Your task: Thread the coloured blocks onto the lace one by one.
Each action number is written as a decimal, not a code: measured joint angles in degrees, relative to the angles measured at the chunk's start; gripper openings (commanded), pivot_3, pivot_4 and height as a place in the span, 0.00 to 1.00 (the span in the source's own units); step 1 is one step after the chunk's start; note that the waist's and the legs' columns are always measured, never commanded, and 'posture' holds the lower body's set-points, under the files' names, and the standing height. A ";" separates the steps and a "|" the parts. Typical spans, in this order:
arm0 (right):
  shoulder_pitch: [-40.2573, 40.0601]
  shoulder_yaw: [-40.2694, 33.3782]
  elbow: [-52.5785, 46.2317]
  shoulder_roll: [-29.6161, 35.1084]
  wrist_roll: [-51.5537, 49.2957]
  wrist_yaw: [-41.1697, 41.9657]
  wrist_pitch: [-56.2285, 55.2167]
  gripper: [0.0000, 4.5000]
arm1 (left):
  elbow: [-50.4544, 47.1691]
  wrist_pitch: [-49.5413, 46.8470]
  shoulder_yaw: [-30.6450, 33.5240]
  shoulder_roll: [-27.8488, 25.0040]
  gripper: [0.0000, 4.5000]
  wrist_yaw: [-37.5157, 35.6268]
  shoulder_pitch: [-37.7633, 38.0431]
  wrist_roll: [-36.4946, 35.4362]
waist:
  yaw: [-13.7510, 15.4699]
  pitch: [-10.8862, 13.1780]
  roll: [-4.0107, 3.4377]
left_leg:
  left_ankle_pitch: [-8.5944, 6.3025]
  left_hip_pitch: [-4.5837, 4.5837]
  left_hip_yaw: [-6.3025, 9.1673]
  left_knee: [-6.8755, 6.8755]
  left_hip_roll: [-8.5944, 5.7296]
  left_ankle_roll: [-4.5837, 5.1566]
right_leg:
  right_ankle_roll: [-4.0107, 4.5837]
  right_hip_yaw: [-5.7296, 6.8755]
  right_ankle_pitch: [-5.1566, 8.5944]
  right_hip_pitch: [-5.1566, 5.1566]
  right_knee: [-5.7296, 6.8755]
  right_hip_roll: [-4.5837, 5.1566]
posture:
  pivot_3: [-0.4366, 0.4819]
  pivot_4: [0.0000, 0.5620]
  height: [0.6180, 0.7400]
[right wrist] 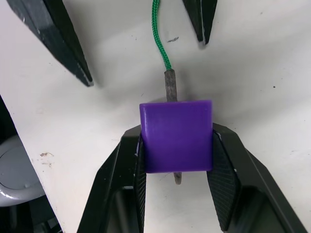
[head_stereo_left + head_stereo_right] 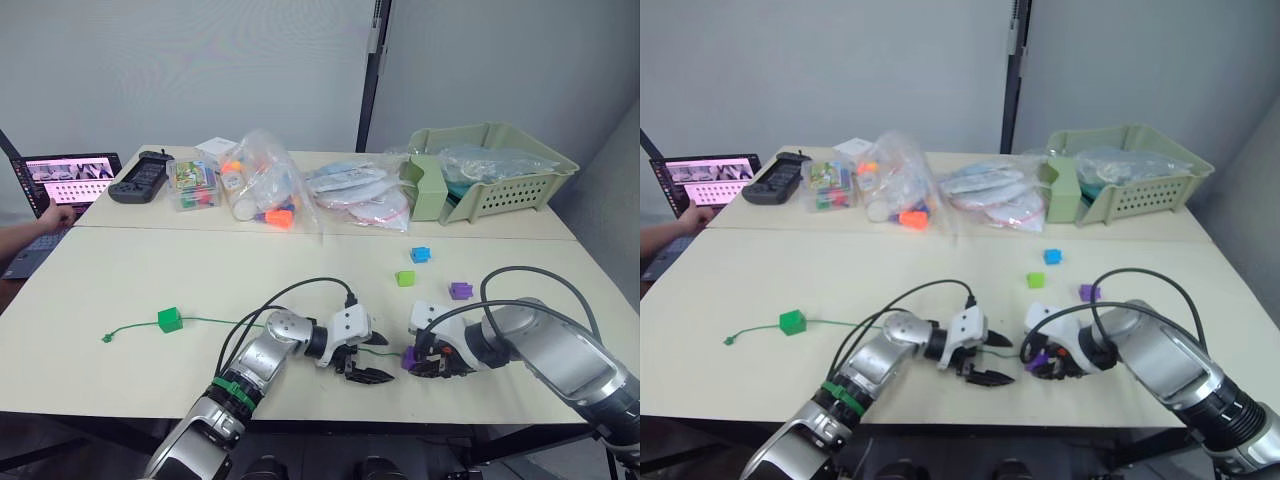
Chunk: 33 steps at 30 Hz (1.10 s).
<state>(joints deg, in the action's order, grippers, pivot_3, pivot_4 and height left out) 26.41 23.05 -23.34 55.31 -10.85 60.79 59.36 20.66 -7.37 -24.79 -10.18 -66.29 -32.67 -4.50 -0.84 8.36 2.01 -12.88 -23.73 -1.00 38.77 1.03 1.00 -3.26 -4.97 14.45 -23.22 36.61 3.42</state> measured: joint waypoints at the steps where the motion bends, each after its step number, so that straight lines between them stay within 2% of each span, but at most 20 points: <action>1: -0.03 -0.04 0.00 -0.04 -0.04 -0.06 0.00 0.26 | 0.00 0.05 0.01 -0.37 0.75 -0.07 -0.07 -0.02 | 0.00 0.00 0.00 | 0.00 0.00 0.00 0.00 0.00 0.00 | 0.00 0.00 0.00 0.00 0.00 0.00 | 0.48 0.27 0.95; 6: -0.05 -0.13 0.00 -0.16 -0.14 -0.15 0.00 0.26 | 0.00 0.03 0.02 -1.13 0.42 -0.04 -0.38 -0.02 | -0.04 0.00 0.00 | 0.00 0.00 0.01 0.00 0.01 0.00 | 0.00 0.01 0.00 0.00 0.00 0.00 | 0.48 0.27 0.95; 10: -0.06 -0.18 0.00 -0.17 -0.14 -0.17 0.00 0.26 | 0.15 0.03 -0.13 -0.71 0.09 0.18 -0.39 0.06 | -0.01 0.00 0.00 | 0.00 0.00 0.00 0.00 0.01 0.00 | 0.00 0.01 0.00 0.00 0.00 0.00 | 0.48 0.27 0.95; 12: -0.07 -0.19 0.00 -0.18 -0.15 -0.18 0.00 0.26 | 0.31 0.02 -0.31 -0.19 0.00 0.33 -0.39 0.09 | -0.02 0.00 0.00 | 0.00 0.00 0.00 0.00 0.01 0.00 | 0.00 0.01 0.00 0.00 0.00 0.00 | 0.48 0.27 0.95; 21: -0.32 -0.35 -0.30 -0.17 -0.34 -0.59 0.02 0.26 | 3.50 1.05 -1.35 4.25 0.00 1.44 -1.55 0.97 | -0.02 0.00 0.00 | 0.00 -0.01 0.00 0.00 0.00 0.00 | 0.00 0.01 0.00 0.00 -0.01 0.00 | 0.48 0.27 0.95; 28: -0.36 -0.39 -0.34 -0.01 -0.66 -0.83 0.05 0.26 | 5.11 1.21 -1.15 5.10 0.00 2.25 -2.81 2.09 | 0.02 0.00 0.01 | 0.00 -0.01 0.01 0.00 -0.01 0.00 | -0.01 0.01 0.00 0.01 -0.02 0.00 | 0.48 0.27 0.95; 29: -0.36 -0.39 -0.34 -0.02 -0.66 -0.89 0.05 0.26 | 5.09 1.14 -1.10 5.10 0.10 2.27 -2.80 2.07 | 0.02 0.00 0.01 | 0.00 -0.01 0.01 0.00 -0.01 0.00 | -0.01 0.01 0.00 0.01 -0.02 0.00 | 0.48 0.27 0.95; 30: -0.36 -0.39 -0.34 -0.02 -0.66 -0.92 0.03 0.26 | 5.04 0.96 -0.96 5.10 0.13 2.28 -2.77 2.01 | 0.00 0.00 0.01 | 0.00 -0.01 0.01 0.00 -0.01 0.00 | -0.01 0.01 0.00 0.01 -0.02 0.00 | 0.48 0.27 0.95; 33: -0.35 -0.37 -0.33 -0.11 -0.68 -1.00 -0.18 0.26 | 3.57 -0.67 -0.32 4.26 0.34 1.30 -2.37 0.74 | -0.09 0.00 0.01 | 0.00 -0.01 0.01 -0.01 0.00 0.00 | -0.01 0.01 0.00 -0.01 -0.01 -0.01 | 0.48 0.27 0.95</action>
<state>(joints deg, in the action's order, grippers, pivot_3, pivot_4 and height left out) 26.06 22.69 -23.67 55.20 -11.53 59.79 59.18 24.23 -8.04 -25.11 -5.93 -64.99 -35.04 -3.76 -0.94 8.37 2.01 -12.88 -23.74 -0.99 38.76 1.04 1.00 -3.26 -4.96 14.45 -23.23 36.60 3.42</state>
